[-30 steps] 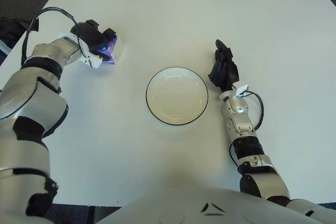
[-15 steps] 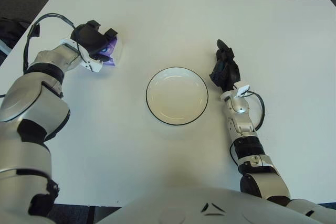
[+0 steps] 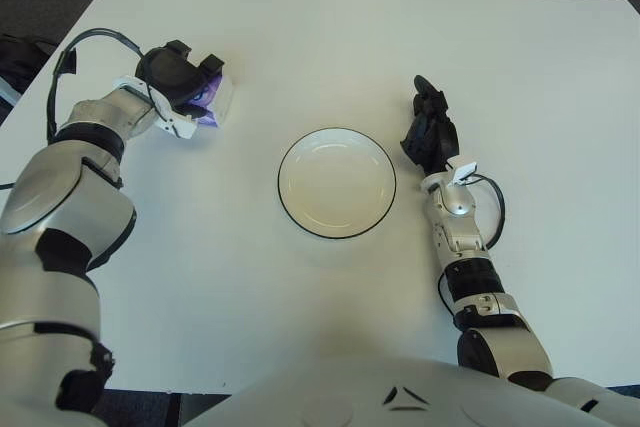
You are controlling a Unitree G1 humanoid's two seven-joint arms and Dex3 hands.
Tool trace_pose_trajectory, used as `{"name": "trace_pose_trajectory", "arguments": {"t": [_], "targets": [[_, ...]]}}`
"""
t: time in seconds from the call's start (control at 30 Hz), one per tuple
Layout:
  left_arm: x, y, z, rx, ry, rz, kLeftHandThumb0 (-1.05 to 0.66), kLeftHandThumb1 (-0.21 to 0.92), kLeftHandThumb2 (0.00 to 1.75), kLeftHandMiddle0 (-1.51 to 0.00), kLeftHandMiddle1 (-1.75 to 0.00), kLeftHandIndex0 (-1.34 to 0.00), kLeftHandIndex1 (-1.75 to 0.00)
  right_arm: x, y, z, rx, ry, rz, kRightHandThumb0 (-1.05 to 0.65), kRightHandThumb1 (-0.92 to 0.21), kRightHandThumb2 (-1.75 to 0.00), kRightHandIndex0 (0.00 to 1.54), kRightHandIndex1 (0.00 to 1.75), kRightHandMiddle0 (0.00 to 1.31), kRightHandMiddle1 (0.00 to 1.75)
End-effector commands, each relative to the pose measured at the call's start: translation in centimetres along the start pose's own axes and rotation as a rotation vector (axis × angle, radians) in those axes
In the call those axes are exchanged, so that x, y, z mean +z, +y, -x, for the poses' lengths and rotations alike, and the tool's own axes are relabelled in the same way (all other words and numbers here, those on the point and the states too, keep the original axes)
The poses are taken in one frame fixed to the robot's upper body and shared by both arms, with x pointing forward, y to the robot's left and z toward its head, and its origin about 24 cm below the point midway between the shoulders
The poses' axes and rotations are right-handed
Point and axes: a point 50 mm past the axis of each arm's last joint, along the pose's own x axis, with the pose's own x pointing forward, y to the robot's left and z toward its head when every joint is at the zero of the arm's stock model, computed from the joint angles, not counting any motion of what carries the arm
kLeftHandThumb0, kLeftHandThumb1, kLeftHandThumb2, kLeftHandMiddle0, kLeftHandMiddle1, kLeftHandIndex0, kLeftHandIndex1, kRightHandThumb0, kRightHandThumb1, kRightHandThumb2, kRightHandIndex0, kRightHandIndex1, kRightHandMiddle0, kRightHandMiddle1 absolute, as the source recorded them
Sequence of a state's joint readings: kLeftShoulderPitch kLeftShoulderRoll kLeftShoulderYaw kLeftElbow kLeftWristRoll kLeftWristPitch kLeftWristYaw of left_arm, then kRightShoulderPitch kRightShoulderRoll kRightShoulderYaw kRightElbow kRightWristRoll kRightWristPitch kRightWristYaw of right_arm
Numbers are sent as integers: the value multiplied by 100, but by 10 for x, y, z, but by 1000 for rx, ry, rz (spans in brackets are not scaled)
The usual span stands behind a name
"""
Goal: Put the tissue paper into the plate.
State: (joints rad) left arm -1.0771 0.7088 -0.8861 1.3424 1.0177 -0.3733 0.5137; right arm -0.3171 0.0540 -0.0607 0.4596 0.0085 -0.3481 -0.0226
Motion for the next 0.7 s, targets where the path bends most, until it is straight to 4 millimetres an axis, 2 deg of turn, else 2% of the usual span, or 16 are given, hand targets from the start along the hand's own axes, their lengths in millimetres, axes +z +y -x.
{"name": "trace_pose_trajectory", "arguments": {"t": [0.0, 0.2, 0.4, 0.57, 0.67], "targets": [[23, -34, 12, -139, -62, 28, -48, 31, 132, -111, -175, -61, -175, -55, -17, 37, -64, 293, 0, -71, -92, -97, 21, 2, 0, 44], [21, -33, 12, -110, -56, 10, -48, 33, 130, -109, -175, -60, -175, -56, -17, 38, -63, 295, 3, -71, -92, -97, 21, 2, 0, 44], [19, -30, 12, -84, -53, 17, -50, 28, 135, -110, -175, -64, -175, -56, -17, 38, -63, 295, 5, -71, -92, -96, 22, 2, 0, 44], [0, -3, 3, -17, -10, 45, -50, 28, 136, -110, -175, -64, -175, -56, -17, 39, -60, 300, 11, -71, -92, -97, 22, 2, 0, 45], [-5, 4, 1, 6, 3, 68, -50, 29, 135, -109, -175, -64, -175, -56, -17, 39, -58, 302, 12, -72, -92, -97, 22, 2, 0, 45]]}}
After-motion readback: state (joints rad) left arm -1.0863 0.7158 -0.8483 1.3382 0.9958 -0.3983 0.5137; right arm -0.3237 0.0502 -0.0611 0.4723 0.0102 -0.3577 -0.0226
